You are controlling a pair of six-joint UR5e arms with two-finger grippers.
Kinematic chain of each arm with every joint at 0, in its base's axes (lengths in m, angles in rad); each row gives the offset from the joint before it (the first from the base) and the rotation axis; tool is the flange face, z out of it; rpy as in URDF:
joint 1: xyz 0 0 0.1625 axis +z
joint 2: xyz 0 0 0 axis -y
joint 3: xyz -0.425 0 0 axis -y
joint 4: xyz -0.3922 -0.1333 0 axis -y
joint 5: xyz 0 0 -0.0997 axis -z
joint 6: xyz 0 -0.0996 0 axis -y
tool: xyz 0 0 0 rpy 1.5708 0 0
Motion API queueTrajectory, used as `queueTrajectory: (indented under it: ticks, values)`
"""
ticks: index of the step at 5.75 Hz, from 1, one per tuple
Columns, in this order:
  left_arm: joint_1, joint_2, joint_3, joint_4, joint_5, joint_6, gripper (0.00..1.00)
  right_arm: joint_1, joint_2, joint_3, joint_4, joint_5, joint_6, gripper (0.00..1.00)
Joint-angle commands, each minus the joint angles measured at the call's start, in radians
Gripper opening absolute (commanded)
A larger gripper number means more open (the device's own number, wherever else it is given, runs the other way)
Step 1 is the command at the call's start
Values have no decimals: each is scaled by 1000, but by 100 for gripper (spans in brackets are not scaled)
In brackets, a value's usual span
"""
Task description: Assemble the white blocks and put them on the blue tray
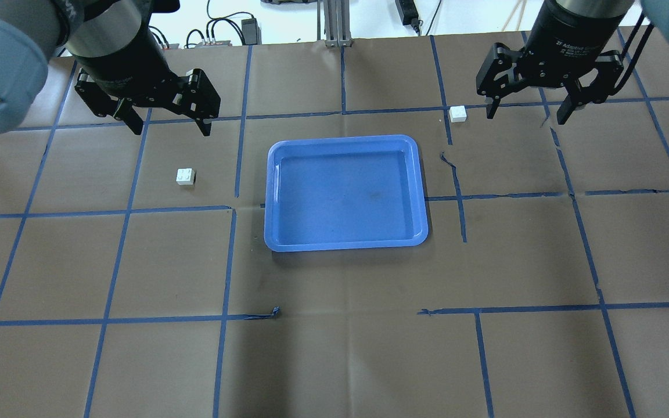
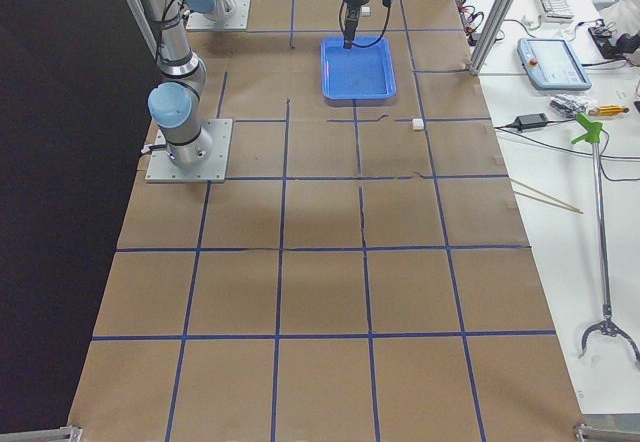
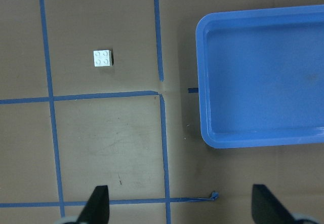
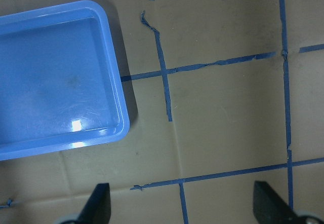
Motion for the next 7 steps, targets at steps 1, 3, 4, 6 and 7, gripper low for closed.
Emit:
queueTrajectory:
  ticks: [1,3,4,6,7]
  values:
    - [5,0,-2,0,4,2,99,1,0,0,0,0,-20,100]
    - [6,-8,-2,2,4,0,99,1,2,-3,0,-8,-15,100]
    - [6,-8,-2,2,2,3,99,-1,3,-5,0,-6,-18,100]
    - [11,-52,1,-3,16,0,99,-3,3,-5,-72,0,-368,100]
    - [11,-95,-5,-6,16,-1,99,-6,5,-2,-103,-9,-520,100]
